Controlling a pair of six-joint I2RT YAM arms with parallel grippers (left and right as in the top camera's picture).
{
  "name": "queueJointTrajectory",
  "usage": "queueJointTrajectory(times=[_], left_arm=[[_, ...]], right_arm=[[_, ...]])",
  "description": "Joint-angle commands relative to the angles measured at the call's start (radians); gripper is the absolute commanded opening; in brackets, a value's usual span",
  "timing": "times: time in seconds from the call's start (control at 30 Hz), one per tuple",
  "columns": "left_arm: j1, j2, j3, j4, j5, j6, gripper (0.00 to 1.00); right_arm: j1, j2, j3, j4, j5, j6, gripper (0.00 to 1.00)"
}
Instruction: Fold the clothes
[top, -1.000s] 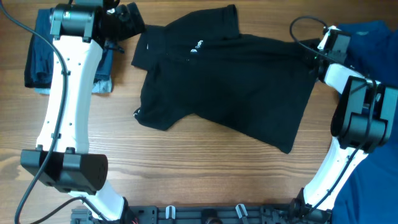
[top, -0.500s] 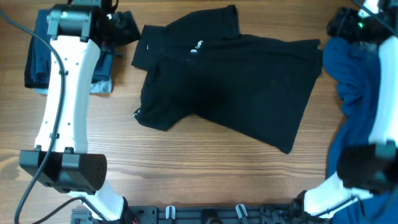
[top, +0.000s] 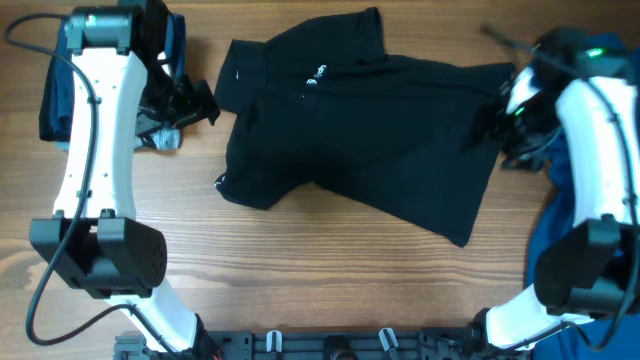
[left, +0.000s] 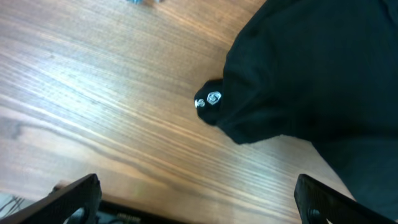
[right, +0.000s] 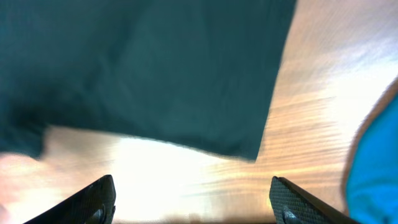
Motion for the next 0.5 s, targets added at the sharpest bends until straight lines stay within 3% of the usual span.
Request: queueJointTrajectory(times=[0.0,0.27,0.47], left_arm=[[0.000,0.010,-0.090,0.085,0.019,0.019,1.00],[0.000,0.010,-0.297,0.316,0.045,0.018,1.00],[0.000,0.010,-0.364,0.369,0.046,0.015,1.00]], right_arm=[[0.020,0.013,-0.186,0.048,-0.017,0.074,0.80],[0.014,-0.039,-0.457,0.201,-0.045,0.221,0.78],[0.014,-0.050,-0.615,0.362,-0.061,0.315,0.78]])
